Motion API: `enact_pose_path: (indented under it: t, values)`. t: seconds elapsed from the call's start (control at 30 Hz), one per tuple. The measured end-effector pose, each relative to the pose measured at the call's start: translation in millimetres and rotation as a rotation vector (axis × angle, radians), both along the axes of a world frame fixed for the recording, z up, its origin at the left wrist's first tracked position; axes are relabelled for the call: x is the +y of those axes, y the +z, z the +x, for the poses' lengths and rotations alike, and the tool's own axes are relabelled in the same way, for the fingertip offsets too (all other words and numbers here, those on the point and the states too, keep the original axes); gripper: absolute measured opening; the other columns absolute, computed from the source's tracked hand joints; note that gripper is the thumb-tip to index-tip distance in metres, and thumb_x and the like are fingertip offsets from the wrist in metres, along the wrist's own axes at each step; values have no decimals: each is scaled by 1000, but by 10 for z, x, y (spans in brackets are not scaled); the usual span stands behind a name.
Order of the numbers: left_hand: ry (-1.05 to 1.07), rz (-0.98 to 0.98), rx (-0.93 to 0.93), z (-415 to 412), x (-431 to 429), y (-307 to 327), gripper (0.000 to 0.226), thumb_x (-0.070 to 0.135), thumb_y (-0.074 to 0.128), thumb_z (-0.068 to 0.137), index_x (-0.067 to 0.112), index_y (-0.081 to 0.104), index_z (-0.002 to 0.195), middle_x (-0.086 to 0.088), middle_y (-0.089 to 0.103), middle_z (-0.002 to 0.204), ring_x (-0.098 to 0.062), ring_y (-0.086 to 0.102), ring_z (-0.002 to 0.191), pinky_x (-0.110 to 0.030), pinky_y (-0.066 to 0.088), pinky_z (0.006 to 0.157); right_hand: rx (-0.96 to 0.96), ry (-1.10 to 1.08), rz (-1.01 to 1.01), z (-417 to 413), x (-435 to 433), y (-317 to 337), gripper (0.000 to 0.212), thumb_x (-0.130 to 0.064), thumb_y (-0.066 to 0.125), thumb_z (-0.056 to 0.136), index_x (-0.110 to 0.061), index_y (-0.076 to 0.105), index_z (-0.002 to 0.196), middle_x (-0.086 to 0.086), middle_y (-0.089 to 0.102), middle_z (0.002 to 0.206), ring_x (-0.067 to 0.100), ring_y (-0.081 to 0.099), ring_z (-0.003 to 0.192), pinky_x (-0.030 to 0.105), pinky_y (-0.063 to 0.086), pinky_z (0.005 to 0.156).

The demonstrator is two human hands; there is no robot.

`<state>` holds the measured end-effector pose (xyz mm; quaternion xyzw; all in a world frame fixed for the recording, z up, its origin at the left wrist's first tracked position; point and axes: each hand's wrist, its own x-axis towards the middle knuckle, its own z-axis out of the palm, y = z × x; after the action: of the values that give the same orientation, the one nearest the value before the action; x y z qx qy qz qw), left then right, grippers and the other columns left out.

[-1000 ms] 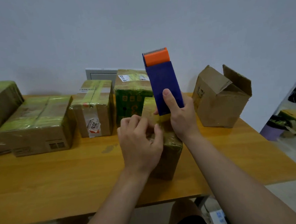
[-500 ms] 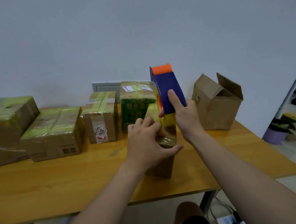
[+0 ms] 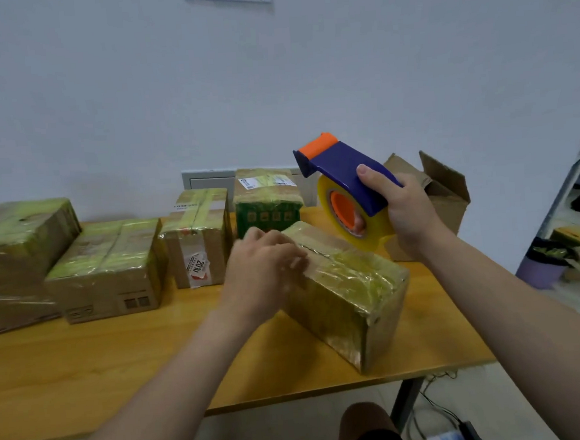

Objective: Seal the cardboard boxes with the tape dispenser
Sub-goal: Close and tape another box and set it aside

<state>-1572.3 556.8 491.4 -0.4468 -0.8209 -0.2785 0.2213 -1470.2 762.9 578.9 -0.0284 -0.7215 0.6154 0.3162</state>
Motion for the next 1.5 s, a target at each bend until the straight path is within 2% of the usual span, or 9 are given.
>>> enact_pose_path:
  t: [0.13, 0.23, 0.4, 0.53, 0.83, 0.97, 1.13, 1.23, 1.5]
  values:
    - [-30, -39, -146, 584, 375, -209, 74, 86, 44, 80, 43, 47, 141, 6, 43, 151, -18, 28, 142, -51, 38, 105, 23, 25, -12, 39, 43, -73, 41, -50, 69, 90, -15, 77, 72, 11, 70, 67, 20, 63, 55, 23, 51, 52]
    - [50, -95, -189, 657, 536, -196, 103, 108, 43, 57, 36, 46, 130, 6, 38, 147, -19, 31, 140, -47, 42, 110, 19, -22, -24, 41, 50, -151, 40, -50, 68, 90, -12, 78, 83, 10, 72, 78, 20, 66, 67, 25, 52, 60]
    - [-199, -31, -383, 196, 414, -144, 80, 75, 82, 63, 38, 52, 128, 15, 32, 159, -1, 14, 151, -38, 30, 120, 72, 11, -85, 45, 90, -289, 30, -43, 63, 97, -22, 81, 84, 4, 75, 79, 16, 69, 71, 25, 57, 63]
    - [-268, -75, -463, -168, 168, -138, 86, 80, 77, 61, 47, 54, 137, 24, 32, 164, 1, 11, 156, -48, 26, 124, 124, -19, -296, -88, 17, -441, 46, -47, 62, 91, -12, 71, 120, 9, 76, 107, 22, 72, 96, 32, 60, 78]
    - [-253, -70, -486, -332, 73, -144, 80, 63, 84, 73, 47, 51, 143, 30, 30, 161, -1, 34, 145, -44, 46, 114, 144, 28, -252, -406, -173, -545, 30, -43, 56, 97, -23, 77, 104, 4, 77, 93, 18, 72, 83, 29, 60, 73]
    - [-249, -128, -557, -312, 27, -25, 89, 84, 76, 61, 50, 52, 140, 34, 36, 156, 2, 31, 147, -38, 37, 117, 91, 100, -283, -362, -9, -420, 42, -44, 58, 93, -13, 74, 118, 13, 74, 108, 27, 70, 96, 39, 57, 83]
    - [-213, 412, -856, -254, 2, 510, 82, 92, 39, 79, 29, 74, 117, 20, 75, 109, 6, 68, 102, -25, 48, 87, -71, 338, -164, -104, 366, -129, 64, -43, 53, 93, 14, 58, 123, 11, 62, 56, 24, 57, 48, 31, 50, 53]
    - [-295, 599, -1148, -225, 29, 854, 76, 78, 57, 78, 13, 76, 111, -4, 80, 100, -17, 77, 91, -29, 59, 74, -194, 468, -88, 68, 478, 43, 66, -40, 57, 88, 21, 55, 115, 13, 56, 49, 24, 53, 42, 29, 49, 49]
    - [-627, 744, -1622, 26, 110, 902, 48, 36, 84, 78, 13, 67, 116, -14, 75, 110, -18, 67, 88, -19, 58, 65, -268, 570, -10, 265, 459, 210, 41, -31, 52, 90, 6, 57, 107, 2, 70, 63, 16, 63, 50, 28, 54, 55]
